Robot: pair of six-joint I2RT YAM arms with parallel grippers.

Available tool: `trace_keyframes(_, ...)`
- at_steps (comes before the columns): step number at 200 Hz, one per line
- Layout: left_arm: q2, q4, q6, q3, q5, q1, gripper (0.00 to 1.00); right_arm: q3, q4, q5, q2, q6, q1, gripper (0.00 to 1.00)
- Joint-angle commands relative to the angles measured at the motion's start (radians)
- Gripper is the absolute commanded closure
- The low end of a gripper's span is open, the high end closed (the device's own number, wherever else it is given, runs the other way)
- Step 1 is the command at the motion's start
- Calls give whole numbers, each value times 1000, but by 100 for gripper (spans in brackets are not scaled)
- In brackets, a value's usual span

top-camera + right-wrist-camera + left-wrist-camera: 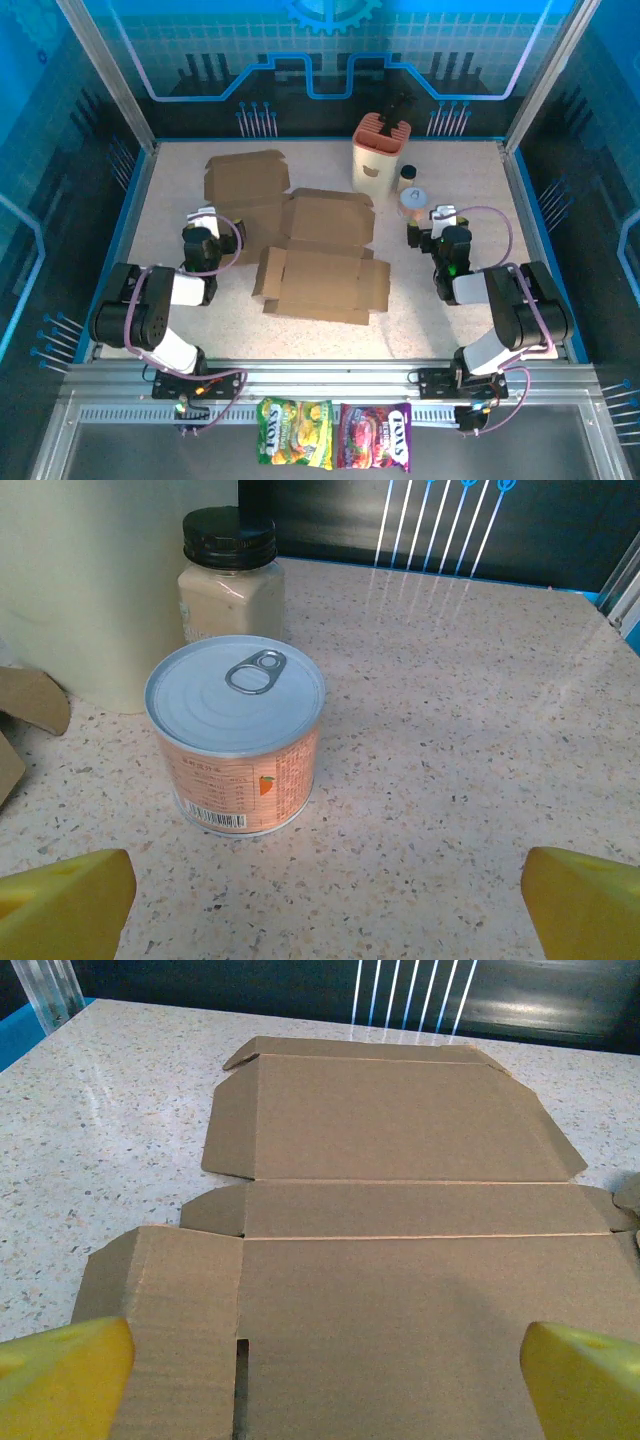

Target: Fold the paper box

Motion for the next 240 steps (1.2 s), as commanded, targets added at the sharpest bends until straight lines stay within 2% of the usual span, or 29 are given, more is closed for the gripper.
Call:
trace_keyframes(1, -5, -7, 19, 15, 20, -4, 1, 8, 0, -11, -6, 8, -10, 0)
trace_keyframes(130, -5, -7, 19, 16, 22, -4, 1, 7, -1, -13, -8, 8, -11, 0)
trace_keyframes(151, -9, 8, 39, 7, 47, -11, 1, -54, 119, 51, -10, -3, 15, 0)
trace_keyframes(159, -15, 29, 54, -3, 9, -31, 1, -91, 188, 90, -12, -14, 34, 0)
trace_keyframes(175, -45, 99, 86, -46, -74, -74, 1, -147, 332, 82, 7, -67, 68, 0)
trace_keyframes(185, -80, 119, 96, -68, -173, -109, 1, -172, 372, 85, -7, -88, 86, 0)
trace_keyframes(192, -118, 99, 114, -72, -203, -131, 1, -179, 380, 161, -33, -95, 105, 0)
trace_keyframes(213, -246, -45, 187, -33, -252, -204, 1, -148, 195, 308, -209, -124, 167, 0)
trace_keyframes(226, -320, -95, 181, -2, -282, -236, 1, -92, 74, 337, -327, -145, 199, 0)
trace_keyframes(240, -383, -207, 103, 79, -447, -283, 1, 31, -67, 408, -445, -190, 259, 0)
